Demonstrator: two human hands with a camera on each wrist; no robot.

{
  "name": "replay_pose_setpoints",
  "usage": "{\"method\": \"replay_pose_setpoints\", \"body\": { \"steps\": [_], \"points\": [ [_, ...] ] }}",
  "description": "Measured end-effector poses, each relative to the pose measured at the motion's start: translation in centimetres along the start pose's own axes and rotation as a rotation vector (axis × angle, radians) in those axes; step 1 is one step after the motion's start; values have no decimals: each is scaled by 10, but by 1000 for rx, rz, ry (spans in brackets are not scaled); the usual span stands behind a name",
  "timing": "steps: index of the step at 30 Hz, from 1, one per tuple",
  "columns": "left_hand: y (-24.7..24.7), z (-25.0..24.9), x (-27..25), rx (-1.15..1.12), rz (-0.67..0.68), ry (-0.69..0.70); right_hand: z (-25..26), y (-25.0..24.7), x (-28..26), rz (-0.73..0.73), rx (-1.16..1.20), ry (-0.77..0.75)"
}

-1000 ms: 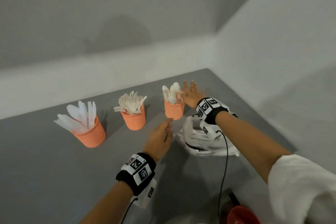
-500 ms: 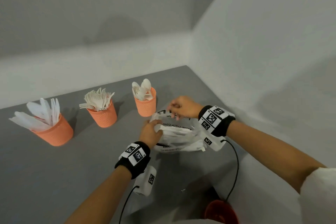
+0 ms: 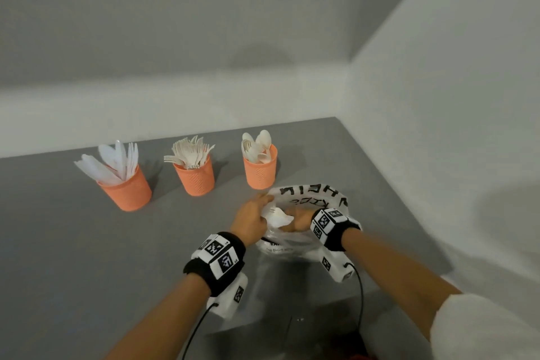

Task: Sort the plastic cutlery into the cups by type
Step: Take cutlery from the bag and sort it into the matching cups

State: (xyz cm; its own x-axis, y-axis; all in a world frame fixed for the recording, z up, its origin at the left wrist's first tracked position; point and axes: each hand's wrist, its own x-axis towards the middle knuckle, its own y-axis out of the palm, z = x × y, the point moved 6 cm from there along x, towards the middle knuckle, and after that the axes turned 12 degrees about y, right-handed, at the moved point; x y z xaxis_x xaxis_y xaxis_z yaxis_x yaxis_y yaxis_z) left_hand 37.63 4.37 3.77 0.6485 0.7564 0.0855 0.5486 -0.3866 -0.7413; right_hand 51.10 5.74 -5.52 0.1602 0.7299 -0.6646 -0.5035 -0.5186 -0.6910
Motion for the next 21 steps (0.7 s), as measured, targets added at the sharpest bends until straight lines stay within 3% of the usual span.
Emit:
{"method": "replay_pose_setpoints", "body": {
  "steps": [8,21],
  "points": [
    [-26,10,-7,41,-65,-20,25,-5,-7,-70,142,-67],
    [-38,25,2,18,-157,-78,24,-22,-13,-225,-111,-86]
  ]
}}
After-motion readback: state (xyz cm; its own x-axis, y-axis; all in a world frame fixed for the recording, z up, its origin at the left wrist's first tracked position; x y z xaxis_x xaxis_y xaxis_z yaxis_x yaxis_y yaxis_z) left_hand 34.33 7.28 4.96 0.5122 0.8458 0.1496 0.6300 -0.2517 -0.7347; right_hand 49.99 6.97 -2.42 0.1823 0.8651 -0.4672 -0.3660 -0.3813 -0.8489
